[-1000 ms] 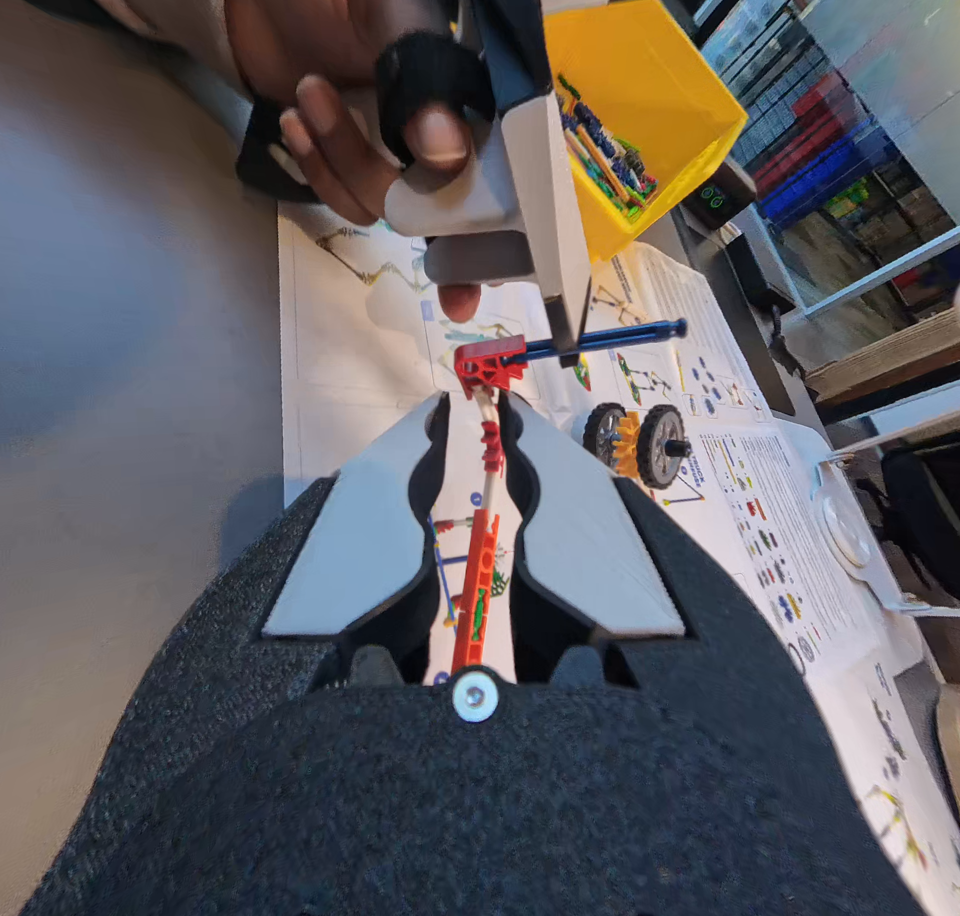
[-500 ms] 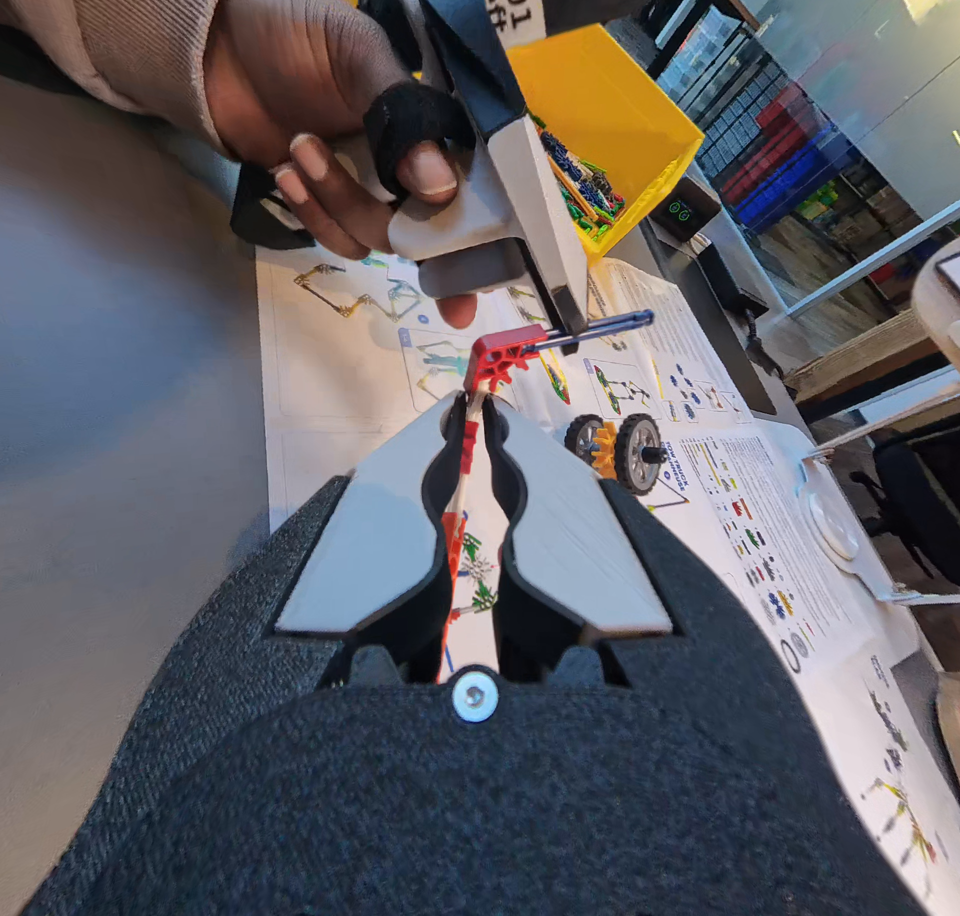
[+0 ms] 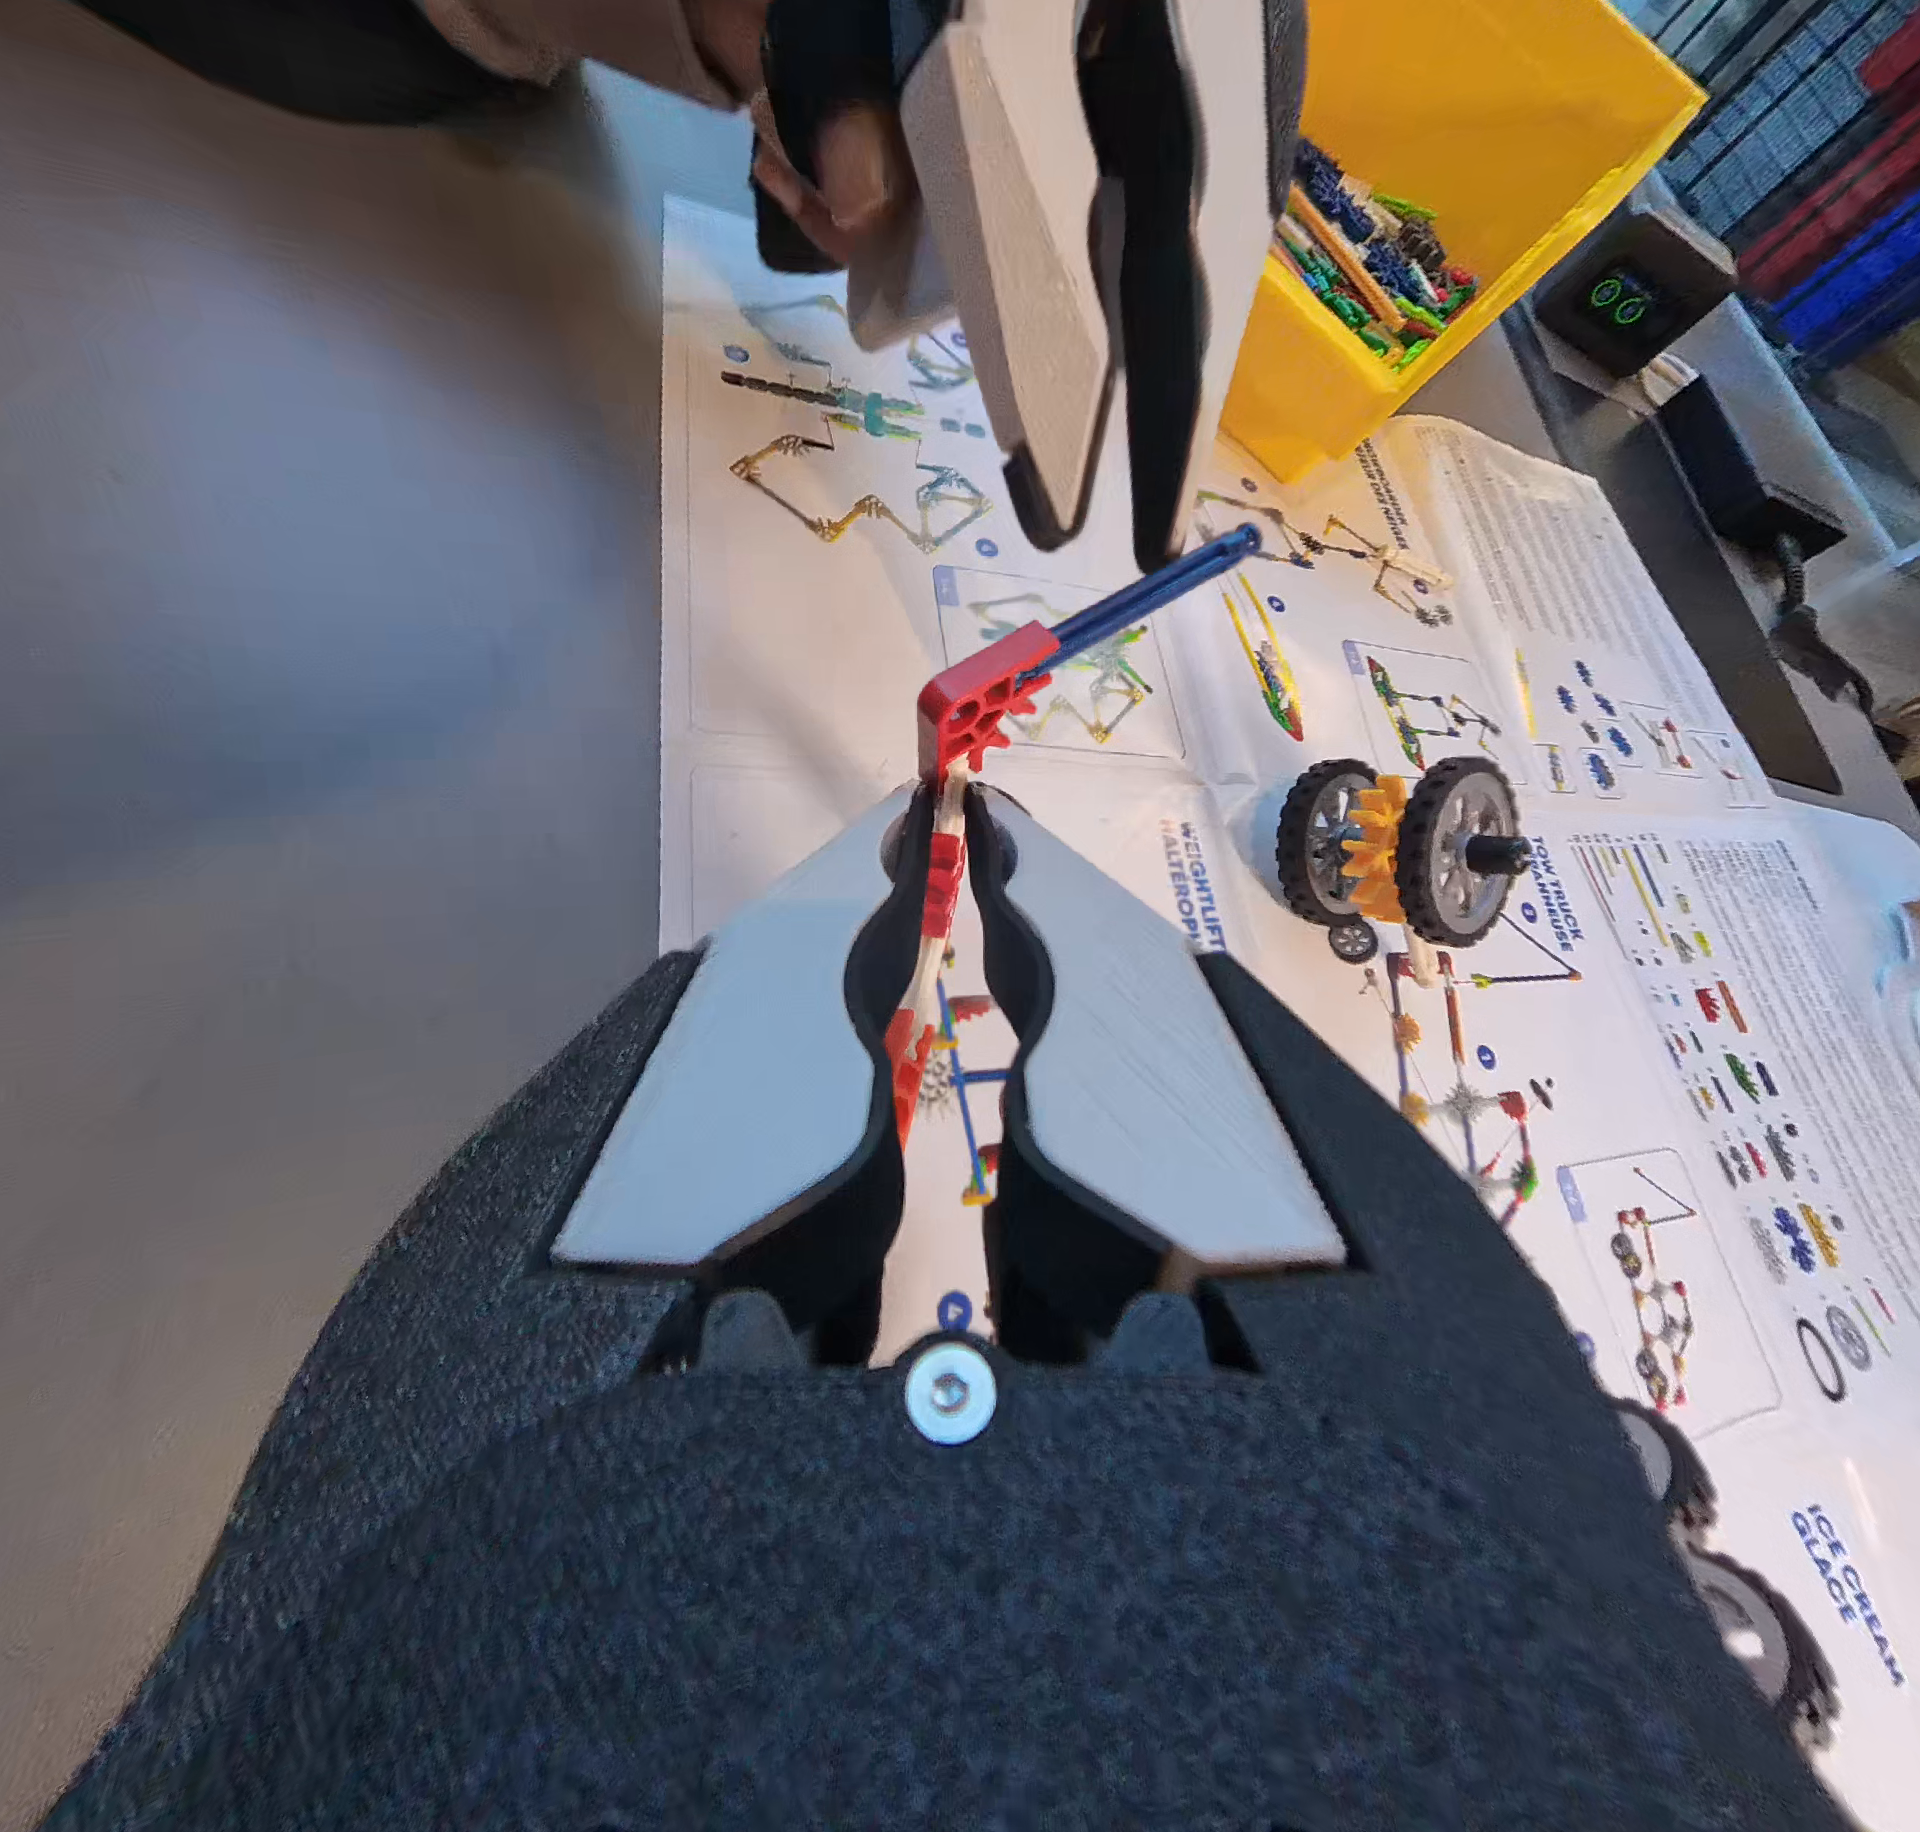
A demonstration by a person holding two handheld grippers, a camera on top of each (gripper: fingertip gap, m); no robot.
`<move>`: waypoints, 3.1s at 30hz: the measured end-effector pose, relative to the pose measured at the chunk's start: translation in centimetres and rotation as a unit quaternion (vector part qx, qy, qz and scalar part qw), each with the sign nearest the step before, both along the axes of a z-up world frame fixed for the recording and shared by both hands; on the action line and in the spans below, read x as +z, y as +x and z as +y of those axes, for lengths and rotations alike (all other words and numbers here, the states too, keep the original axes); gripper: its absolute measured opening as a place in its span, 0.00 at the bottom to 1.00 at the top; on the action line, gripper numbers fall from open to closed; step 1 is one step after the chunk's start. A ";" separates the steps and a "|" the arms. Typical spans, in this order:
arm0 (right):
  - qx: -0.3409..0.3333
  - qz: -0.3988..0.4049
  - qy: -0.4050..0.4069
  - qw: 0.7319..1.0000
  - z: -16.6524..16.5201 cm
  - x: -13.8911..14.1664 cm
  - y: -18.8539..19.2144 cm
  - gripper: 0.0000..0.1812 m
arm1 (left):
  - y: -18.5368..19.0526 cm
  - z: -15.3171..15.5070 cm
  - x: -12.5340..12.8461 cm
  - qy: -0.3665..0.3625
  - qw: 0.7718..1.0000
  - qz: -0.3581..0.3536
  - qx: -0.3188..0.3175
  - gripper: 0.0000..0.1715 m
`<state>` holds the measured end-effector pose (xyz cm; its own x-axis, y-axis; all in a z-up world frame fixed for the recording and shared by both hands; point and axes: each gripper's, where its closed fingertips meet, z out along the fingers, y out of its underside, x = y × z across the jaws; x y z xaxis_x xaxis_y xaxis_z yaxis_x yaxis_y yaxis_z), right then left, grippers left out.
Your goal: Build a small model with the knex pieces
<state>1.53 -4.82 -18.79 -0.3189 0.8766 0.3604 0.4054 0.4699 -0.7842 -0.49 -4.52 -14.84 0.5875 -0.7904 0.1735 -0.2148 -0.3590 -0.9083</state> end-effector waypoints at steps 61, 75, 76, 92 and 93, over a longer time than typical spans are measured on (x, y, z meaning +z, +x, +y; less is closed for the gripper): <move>-0.191 0.053 -0.078 0.977 5.0 4.5 0.6 0.03 | -25.0 3.6 3.2 -0.031 0.820 0.428 0.378 0.03; -0.167 0.068 -0.117 0.977 5.0 5.6 1.2 0.03 | -11.1 4.0 4.6 0.032 0.962 0.160 0.218 0.21; -0.155 0.070 -0.122 0.978 4.8 5.8 1.2 0.03 | -8.1 3.5 4.6 0.036 0.977 0.127 0.167 0.21; -0.007 0.000 -0.187 0.982 -0.2 3.3 1.8 0.11 | 4.7 0.2 1.5 -0.041 0.996 -0.033 -0.078 0.02; -0.006 -0.004 -0.179 0.984 -0.2 3.1 1.8 0.14 | 4.4 0.3 1.7 -0.056 0.994 -0.063 -0.075 0.02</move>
<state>3.28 -5.04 -15.70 -0.3090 0.9507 0.0244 0.4170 0.1585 -0.8950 3.94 -4.24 -13.11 0.4331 -0.8386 0.3304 -0.1606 -0.4325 -0.8872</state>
